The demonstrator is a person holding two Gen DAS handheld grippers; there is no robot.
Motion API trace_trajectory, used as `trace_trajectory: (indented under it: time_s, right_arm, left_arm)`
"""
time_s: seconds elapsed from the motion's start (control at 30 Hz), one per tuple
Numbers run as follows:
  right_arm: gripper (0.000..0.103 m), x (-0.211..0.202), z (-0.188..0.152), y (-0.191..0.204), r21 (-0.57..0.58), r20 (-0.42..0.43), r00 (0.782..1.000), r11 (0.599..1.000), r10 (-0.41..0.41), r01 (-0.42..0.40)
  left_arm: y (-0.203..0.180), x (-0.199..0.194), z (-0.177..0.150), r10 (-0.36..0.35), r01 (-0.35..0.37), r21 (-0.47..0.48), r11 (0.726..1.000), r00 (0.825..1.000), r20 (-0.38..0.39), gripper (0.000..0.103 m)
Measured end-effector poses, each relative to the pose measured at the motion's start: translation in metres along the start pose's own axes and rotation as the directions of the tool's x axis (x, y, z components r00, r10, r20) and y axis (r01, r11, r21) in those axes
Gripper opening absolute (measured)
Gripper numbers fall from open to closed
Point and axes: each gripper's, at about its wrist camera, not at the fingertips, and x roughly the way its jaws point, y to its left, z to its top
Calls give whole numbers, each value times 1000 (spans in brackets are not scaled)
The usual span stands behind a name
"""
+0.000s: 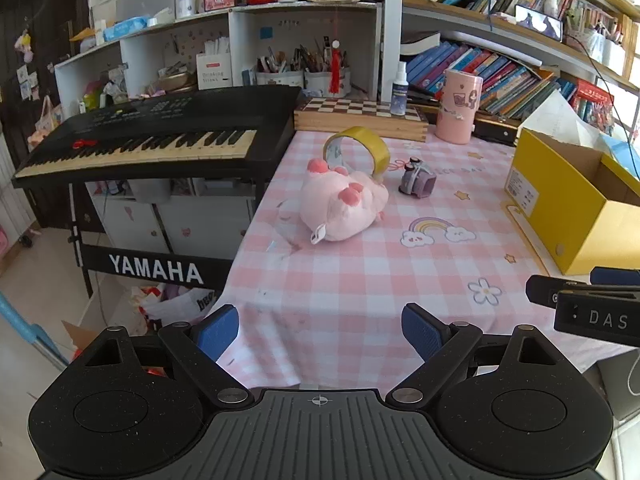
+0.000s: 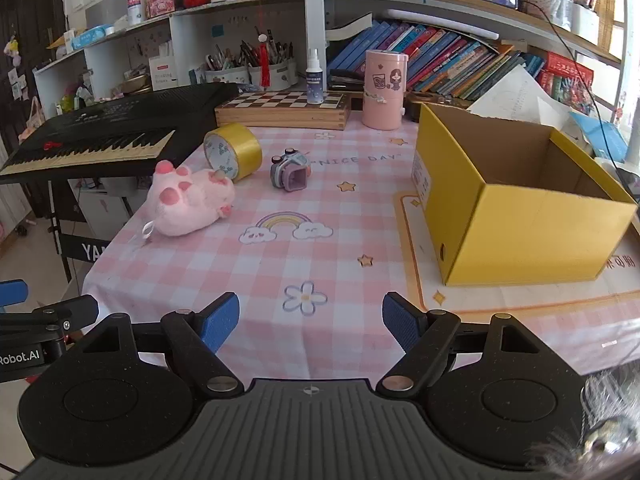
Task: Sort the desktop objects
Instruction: 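Approach the pink plush pig with the left tool while the right tool approaches the toy truck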
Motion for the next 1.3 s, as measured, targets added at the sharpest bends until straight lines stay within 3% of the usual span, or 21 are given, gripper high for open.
trace_trajectory:
  time_s: [0.47,0.83,1.3]
  right_arm:
    - [78,58,43,-14,-25,-28,999,999,42,-43]
    - [78,102,77,-27,-32,-44,995,995,91,-93]
    - [79,170,118,-23,-82,-71,988,987,134,-140]
  left_arm:
    - [-16,49,38,29,-29,-2,1000,999,-22,91]
    - [-22,87,66,96,-97,-12,995,995,-40,91]
    - [-32,136,92,86,-84,28,996,994,-72,92]
